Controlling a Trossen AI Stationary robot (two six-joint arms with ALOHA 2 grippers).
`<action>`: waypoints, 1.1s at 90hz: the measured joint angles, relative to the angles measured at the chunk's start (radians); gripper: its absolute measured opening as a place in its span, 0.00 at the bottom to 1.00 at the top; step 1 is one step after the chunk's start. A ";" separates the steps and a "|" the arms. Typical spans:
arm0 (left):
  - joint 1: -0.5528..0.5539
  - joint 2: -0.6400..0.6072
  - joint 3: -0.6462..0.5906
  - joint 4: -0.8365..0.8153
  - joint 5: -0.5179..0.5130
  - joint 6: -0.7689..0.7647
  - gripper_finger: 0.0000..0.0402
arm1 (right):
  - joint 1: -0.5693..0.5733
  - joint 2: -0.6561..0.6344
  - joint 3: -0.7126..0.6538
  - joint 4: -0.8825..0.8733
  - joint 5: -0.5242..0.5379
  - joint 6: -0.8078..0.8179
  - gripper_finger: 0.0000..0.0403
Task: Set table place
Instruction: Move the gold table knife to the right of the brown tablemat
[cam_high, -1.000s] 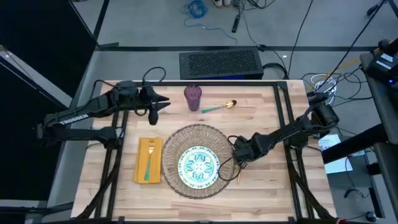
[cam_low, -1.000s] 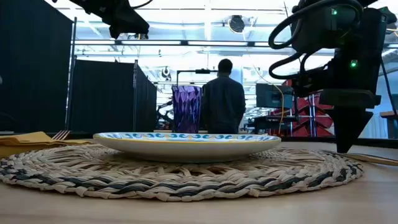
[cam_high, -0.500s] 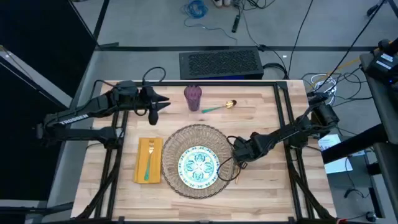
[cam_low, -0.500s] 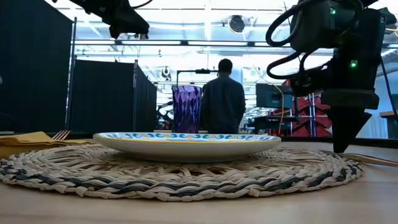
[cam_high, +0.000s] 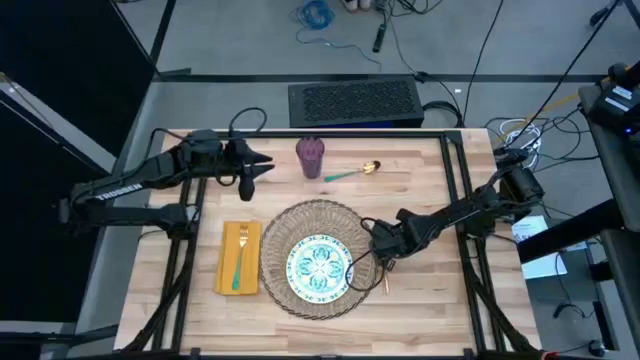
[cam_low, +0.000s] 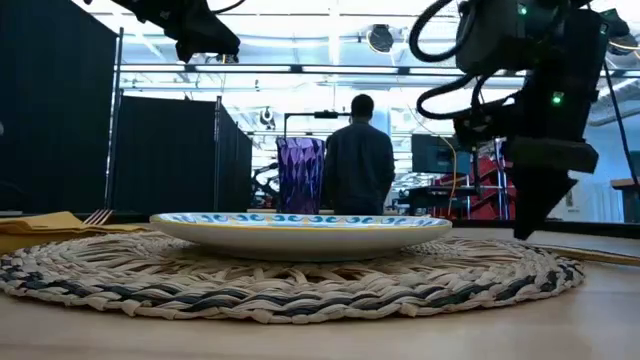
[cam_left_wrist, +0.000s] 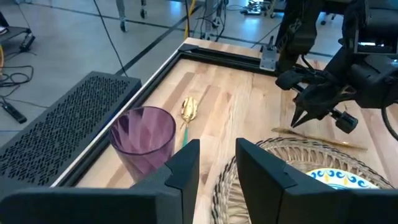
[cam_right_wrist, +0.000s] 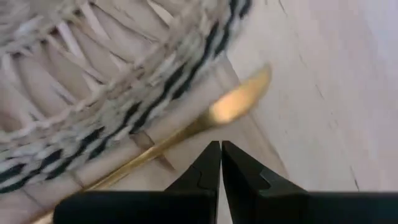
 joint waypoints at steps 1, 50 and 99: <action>0.000 0.000 0.000 0.000 0.000 0.000 0.22 | 0.000 0.000 0.001 -0.002 -0.001 0.003 0.00; 0.000 0.000 0.000 -0.008 -0.005 -0.006 0.22 | 0.077 -0.001 0.001 -0.030 -0.103 0.201 0.00; -0.001 0.000 0.000 -0.009 -0.005 -0.025 0.22 | 0.177 -0.002 0.002 0.073 -0.135 0.368 0.00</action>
